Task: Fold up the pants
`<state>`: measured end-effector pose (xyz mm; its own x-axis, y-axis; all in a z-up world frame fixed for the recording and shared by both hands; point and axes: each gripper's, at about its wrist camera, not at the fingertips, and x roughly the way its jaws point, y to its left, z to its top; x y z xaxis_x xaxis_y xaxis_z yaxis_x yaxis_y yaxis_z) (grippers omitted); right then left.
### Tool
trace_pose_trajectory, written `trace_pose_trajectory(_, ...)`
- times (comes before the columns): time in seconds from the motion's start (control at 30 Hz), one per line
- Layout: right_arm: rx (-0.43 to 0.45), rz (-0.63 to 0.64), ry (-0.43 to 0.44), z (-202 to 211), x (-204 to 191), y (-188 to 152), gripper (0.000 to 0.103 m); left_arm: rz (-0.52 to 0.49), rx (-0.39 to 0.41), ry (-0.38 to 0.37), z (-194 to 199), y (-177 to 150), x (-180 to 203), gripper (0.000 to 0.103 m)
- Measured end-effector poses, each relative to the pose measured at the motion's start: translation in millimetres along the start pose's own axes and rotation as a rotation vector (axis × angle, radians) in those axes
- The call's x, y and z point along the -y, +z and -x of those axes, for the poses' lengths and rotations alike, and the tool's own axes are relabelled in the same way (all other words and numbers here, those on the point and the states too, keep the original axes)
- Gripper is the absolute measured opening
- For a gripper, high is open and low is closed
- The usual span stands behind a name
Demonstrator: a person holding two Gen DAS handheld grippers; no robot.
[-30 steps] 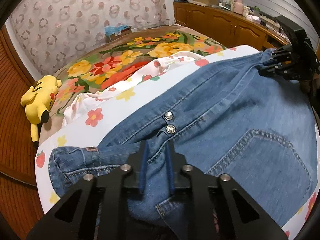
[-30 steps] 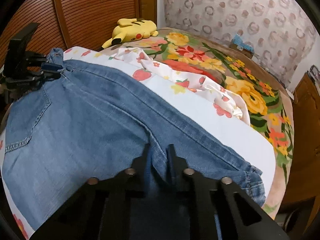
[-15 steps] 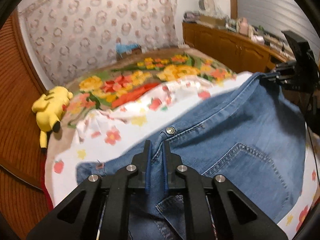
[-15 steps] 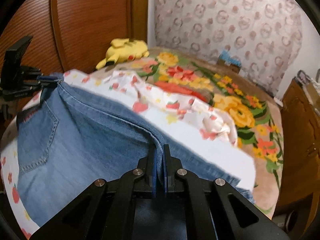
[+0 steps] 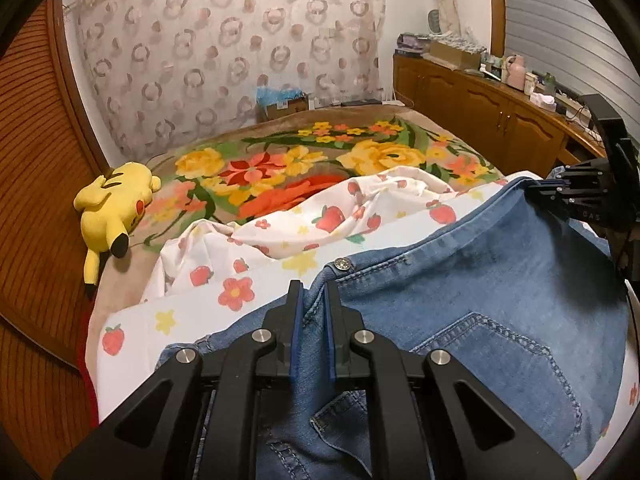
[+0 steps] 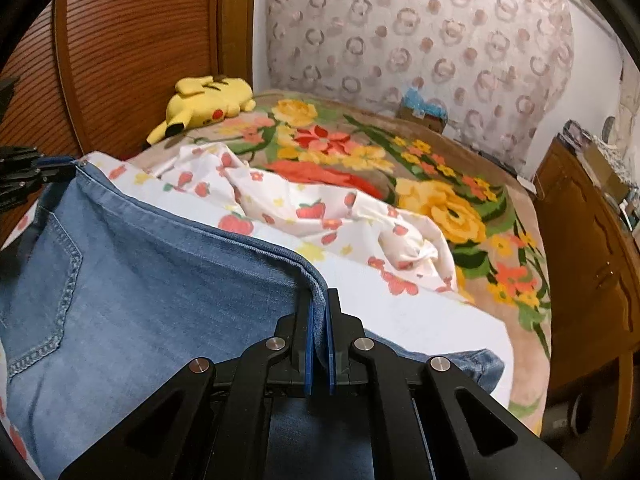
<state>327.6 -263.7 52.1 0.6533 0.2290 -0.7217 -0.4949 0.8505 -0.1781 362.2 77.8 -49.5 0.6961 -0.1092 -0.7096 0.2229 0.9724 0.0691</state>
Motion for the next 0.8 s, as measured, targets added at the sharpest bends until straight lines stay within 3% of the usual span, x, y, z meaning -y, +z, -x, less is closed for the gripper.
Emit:
trace_pose_trajectory(0.17, 0.011, -0.022, 0.018, -3.4, -0.9, -2.8, 0.005, 0.013, 0.015, -0.016, 5.7, -3.1, 3.0, 0.013)
trace_pose_trajectory(0.33, 0.035, -0.031, 0.019, 18.4, 8.6, 9.2, 0.005, 0.008, 0.038, -0.015, 19.2, -7.1, 6.3, 0.014)
trace_pose_trajectory(0.43, 0.048, -0.035, 0.012, 28.3, 6.4, 5.9, 0.009, 0.002, 0.056, -0.016, 28.4, -8.2, 9.0, 0.023)
trace_pose_trajectory(0.53, 0.056, -0.038, -0.006, 34.5, 3.7, 3.0, 0.013, -0.013, 0.075, -0.012, 38.5, -9.7, 11.9, 0.047)
trace_pose_trajectory(0.63, 0.068, -0.038, -0.013, 42.7, 0.0, 1.3, 0.016, -0.016, 0.087, -0.032, 47.1, -10.5, 13.6, 0.048)
trace_pose_trajectory(0.77, 0.081, -0.035, -0.021, 56.3, -7.8, -1.6, 0.024, -0.021, 0.106, -0.041, 59.1, -15.0, 18.4, 0.071)
trace_pose_trajectory(0.8, 0.084, -0.034, -0.029, 58.7, -8.3, -2.2, 0.031, -0.02, 0.115, -0.047, 63.2, -16.4, 20.2, 0.073)
